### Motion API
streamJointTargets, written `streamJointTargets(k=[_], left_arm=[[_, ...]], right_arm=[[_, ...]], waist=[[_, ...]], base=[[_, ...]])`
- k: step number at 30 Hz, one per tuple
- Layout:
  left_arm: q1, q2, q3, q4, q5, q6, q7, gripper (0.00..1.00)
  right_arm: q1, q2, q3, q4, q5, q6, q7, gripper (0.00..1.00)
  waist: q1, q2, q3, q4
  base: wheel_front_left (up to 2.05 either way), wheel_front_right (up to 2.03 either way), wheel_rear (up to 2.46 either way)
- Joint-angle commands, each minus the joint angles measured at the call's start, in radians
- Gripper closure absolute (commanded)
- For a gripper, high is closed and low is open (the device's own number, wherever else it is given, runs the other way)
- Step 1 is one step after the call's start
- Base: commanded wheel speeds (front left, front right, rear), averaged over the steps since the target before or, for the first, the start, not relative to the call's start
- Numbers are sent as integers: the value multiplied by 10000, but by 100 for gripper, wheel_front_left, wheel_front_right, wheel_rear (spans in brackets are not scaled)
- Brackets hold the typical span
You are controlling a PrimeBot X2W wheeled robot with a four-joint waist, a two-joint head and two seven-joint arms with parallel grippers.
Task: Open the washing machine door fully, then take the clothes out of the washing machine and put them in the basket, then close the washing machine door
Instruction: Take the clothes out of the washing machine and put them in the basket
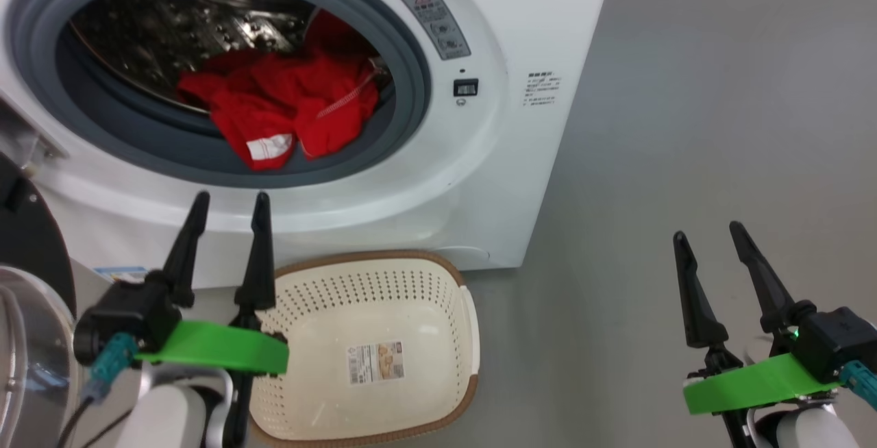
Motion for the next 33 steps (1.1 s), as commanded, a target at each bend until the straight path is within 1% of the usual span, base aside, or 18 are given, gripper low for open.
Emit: streamJointTargets(k=[1, 11, 17, 25, 28, 33], left_arm=[[-415, 249, 339, -168, 81, 70, -64, 0], [-2263, 311, 440, 745, -39, -18, -148, 0], [-3347, 463, 458, 1447, 37, -38, -197, 0], [-4772, 606, 339, 2726, 180, -48, -180, 0], [-5292, 695, 308, 3246, 248, -18, -165, 0], [-6046, 852, 342, 4156, 302, 181, 81, 0]], right_arm=[[-361, -127, 298, -280, -117, 63, -65, 0], [-987, -127, 337, -320, -271, 63, -65, 0], [-1272, -127, 400, -378, -300, 63, -65, 0], [-1642, -127, 508, -395, -322, 63, -65, 0], [-1758, -127, 577, -412, -311, 63, -65, 0], [-1845, -127, 606, -383, -294, 63, -65, 0]], waist=[[0, 0, 387, -26], [0, 0, 1510, -197], [0, 0, 2113, -311], [0, 0, 2839, -433], [0, 0, 3041, -518], [0, 0, 3252, -656]], base=[[0, 0, 0], [0, 0, 0], [0, 0, 0], [0, 0, 0], [0, 0, 0], [0, 0, 0]])
